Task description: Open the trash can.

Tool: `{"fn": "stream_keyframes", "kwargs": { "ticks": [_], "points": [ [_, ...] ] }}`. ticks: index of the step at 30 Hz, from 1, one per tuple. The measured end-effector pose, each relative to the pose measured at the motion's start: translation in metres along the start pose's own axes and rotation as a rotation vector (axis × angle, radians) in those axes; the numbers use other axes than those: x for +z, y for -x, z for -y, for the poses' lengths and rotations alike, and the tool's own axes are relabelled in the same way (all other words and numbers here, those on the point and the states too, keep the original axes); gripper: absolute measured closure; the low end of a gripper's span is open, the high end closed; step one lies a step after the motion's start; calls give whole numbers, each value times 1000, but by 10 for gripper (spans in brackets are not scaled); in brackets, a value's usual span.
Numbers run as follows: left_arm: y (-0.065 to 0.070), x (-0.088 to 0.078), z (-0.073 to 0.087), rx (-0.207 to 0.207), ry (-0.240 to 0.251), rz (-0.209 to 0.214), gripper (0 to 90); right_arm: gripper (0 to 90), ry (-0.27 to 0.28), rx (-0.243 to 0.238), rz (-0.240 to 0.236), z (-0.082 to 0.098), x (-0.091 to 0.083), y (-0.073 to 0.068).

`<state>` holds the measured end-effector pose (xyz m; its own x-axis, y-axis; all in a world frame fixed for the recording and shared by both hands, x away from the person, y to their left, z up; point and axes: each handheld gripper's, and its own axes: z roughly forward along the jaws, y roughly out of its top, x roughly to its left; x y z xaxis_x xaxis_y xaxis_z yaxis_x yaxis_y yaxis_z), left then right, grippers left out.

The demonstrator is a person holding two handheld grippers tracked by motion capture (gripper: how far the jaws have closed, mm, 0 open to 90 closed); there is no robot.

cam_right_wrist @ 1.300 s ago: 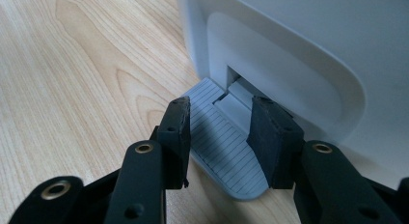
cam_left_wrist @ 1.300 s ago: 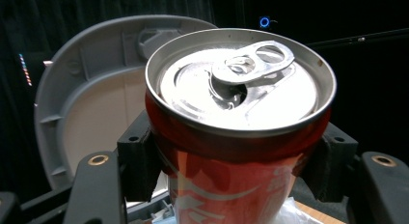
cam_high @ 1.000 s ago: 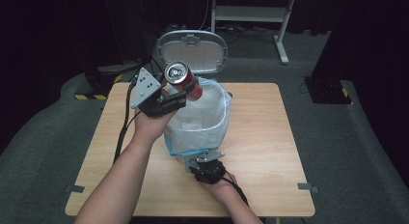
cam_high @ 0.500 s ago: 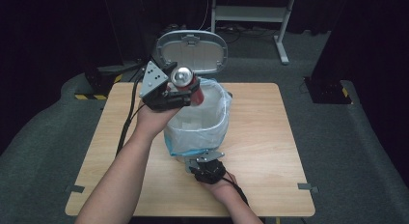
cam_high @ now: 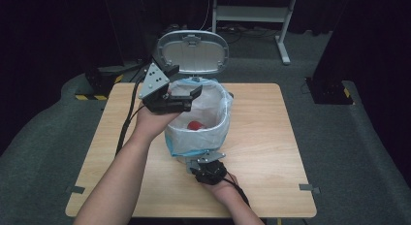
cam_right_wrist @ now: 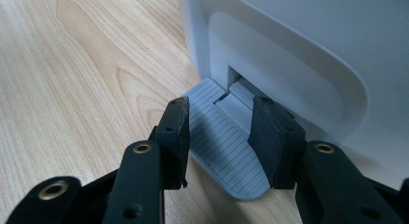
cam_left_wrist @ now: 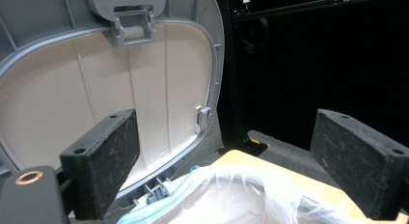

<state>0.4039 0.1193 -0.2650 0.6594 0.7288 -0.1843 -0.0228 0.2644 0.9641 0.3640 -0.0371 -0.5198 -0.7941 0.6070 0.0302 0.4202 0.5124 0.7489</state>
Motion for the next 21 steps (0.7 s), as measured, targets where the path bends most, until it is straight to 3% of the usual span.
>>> {"fn": "stream_keyframes", "kwargs": {
  "ticks": [9,21],
  "points": [
    [-6,-12,-2,-14,13,-18,126,585,0,-4,-1,0,0,0],
    [-22,-40,-1,-17,20,-48,146,585,-5,7,1,0,0,0]
  ]
}}
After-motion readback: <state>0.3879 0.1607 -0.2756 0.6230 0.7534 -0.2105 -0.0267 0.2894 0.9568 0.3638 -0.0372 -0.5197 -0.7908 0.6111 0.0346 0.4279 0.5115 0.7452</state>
